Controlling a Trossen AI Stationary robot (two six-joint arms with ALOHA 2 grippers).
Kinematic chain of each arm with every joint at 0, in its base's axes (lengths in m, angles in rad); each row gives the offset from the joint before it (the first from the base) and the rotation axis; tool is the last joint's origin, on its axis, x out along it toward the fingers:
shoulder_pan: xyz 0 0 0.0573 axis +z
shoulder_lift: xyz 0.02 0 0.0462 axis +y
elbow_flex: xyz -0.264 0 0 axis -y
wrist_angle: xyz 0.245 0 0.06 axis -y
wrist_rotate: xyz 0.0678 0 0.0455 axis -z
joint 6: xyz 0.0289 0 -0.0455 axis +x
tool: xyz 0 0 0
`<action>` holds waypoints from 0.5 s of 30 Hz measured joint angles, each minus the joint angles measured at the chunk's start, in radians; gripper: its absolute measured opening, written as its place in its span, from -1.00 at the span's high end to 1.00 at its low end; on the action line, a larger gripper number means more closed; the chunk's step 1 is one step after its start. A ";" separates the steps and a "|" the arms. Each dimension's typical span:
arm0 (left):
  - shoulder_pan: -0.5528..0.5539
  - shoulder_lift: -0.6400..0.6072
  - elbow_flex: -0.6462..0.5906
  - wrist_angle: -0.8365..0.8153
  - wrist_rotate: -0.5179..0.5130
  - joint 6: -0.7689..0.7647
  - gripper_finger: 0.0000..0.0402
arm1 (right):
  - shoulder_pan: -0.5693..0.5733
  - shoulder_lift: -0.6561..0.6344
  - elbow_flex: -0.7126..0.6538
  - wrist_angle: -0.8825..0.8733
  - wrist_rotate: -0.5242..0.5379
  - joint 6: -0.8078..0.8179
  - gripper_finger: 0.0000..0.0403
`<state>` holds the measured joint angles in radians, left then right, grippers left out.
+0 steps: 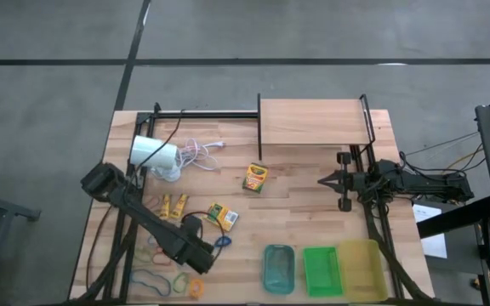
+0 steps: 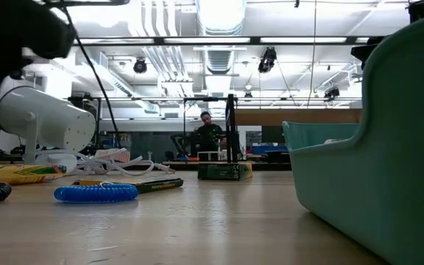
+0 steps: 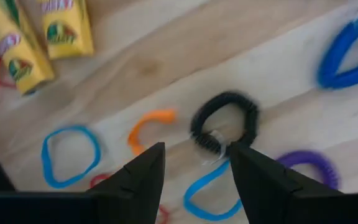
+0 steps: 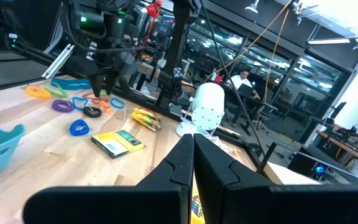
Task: Pick & Place Office Desk Supplies
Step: Put the orange rubber band into the blue bin
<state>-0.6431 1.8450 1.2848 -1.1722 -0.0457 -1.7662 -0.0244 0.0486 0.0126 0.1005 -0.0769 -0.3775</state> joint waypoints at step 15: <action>-0.050 0.002 -0.174 0.109 0.080 -0.045 0.23 | 0.000 0.000 0.000 0.000 0.000 0.000 0.96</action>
<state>-0.6930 1.8465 1.1109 -1.0629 0.0348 -1.8111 -0.0246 0.0484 0.0126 0.1005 -0.0769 -0.3773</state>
